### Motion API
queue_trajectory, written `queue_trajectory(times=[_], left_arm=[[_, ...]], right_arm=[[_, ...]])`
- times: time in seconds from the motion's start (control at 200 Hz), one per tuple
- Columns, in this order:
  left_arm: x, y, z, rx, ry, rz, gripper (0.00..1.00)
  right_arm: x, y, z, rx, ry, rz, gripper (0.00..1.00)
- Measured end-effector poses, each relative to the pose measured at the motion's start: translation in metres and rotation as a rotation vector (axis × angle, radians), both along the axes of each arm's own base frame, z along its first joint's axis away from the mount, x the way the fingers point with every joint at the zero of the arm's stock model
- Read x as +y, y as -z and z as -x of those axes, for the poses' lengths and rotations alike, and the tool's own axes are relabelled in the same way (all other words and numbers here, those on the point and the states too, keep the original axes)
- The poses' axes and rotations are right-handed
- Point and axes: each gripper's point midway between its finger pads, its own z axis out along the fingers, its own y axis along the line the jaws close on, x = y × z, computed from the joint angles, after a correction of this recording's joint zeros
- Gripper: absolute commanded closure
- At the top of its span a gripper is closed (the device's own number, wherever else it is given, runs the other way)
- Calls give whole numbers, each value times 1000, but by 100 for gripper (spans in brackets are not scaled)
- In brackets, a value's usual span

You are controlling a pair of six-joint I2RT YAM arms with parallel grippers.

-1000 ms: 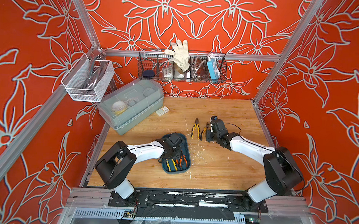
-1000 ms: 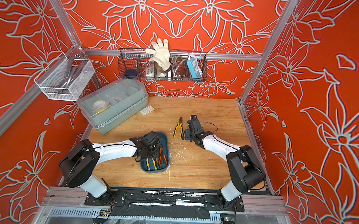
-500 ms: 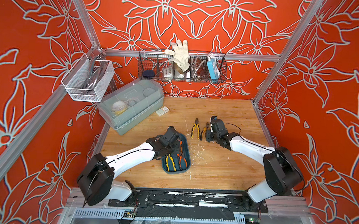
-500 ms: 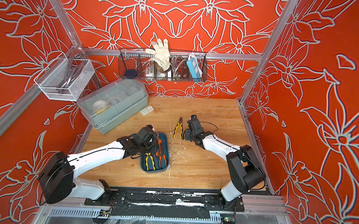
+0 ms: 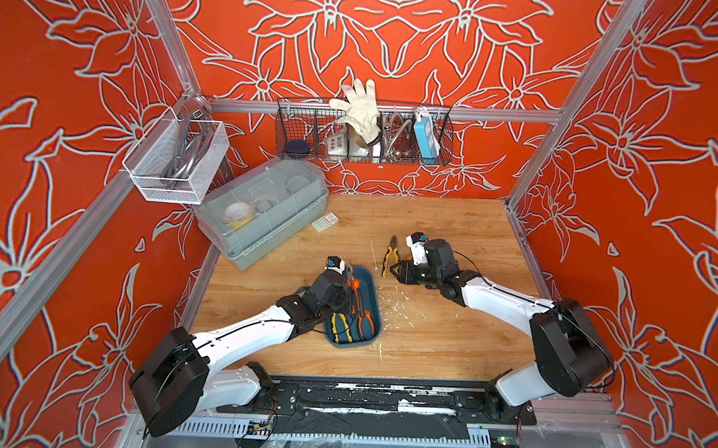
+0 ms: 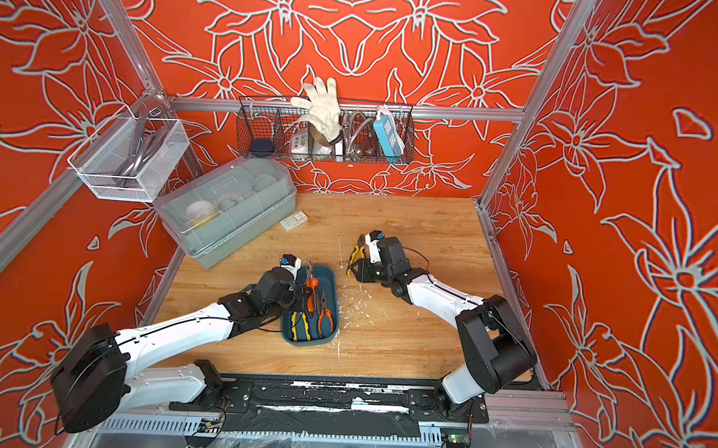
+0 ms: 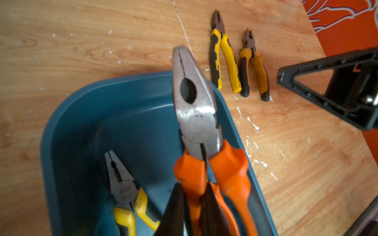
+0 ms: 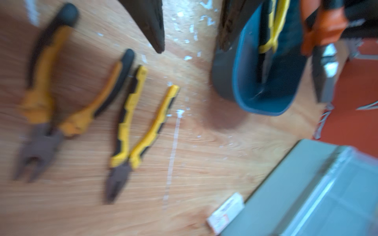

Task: Take the pliers out of the storage box
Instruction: Place the pliers at the center of the board.

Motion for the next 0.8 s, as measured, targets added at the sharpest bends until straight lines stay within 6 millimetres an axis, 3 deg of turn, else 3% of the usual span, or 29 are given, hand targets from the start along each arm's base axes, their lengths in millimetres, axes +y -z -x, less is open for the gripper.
queue_trajectory(times=[0.225, 0.4, 0.57, 0.691, 0.801], left_arm=[[-2, -4, -9, -17, -6, -21, 100], [-6, 1, -9, 1, 10, -24, 100], [-10, 2, -7, 12, 30, -16, 100], [-14, 2, -5, 19, 49, -1, 100], [-18, 1, -2, 27, 71, 16, 100]], right_arm=[[48, -18, 30, 20, -201, -148, 39], [74, -17, 49, 64, -314, -179, 38], [93, -20, 55, 61, -367, -184, 39], [102, -14, 58, 80, -387, -170, 42], [105, -5, 56, 97, -386, -149, 54]])
